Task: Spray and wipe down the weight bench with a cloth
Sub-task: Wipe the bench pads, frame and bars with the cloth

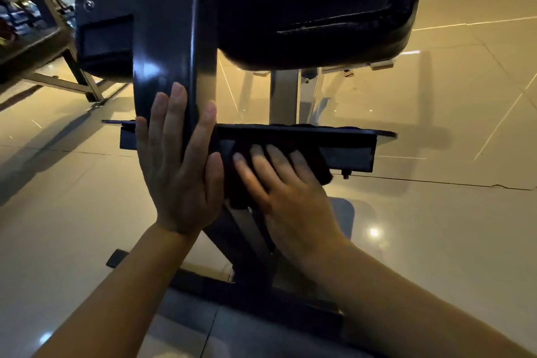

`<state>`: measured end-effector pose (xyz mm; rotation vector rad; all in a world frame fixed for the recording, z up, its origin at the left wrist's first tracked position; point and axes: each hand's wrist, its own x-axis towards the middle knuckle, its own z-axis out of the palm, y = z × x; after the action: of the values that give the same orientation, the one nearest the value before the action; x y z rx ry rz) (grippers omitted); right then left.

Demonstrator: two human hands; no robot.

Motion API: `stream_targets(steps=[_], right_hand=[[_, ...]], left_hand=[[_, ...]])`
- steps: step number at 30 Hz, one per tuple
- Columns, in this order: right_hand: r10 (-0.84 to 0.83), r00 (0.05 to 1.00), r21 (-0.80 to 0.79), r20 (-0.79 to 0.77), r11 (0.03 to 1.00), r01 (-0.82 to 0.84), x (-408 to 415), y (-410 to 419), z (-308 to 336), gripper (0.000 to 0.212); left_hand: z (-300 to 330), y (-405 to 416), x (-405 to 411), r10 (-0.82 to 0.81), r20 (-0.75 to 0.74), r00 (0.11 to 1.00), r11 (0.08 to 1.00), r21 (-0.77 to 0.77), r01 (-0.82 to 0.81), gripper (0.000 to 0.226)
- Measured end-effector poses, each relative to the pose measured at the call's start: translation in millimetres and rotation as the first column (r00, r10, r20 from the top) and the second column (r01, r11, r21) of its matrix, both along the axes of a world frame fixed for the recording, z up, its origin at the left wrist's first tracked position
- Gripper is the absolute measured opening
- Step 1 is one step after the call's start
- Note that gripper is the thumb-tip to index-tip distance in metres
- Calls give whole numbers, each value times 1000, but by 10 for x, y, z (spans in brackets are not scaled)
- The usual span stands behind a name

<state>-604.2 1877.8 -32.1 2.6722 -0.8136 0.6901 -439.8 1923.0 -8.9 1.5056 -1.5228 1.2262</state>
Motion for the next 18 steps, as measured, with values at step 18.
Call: stream_targets(steps=[18], right_hand=[[-21,988,-193,154,980,51,-480,-254,-137,51]], left_hand=[[13,6,-7,37,-25,999,999,28,-36,46]])
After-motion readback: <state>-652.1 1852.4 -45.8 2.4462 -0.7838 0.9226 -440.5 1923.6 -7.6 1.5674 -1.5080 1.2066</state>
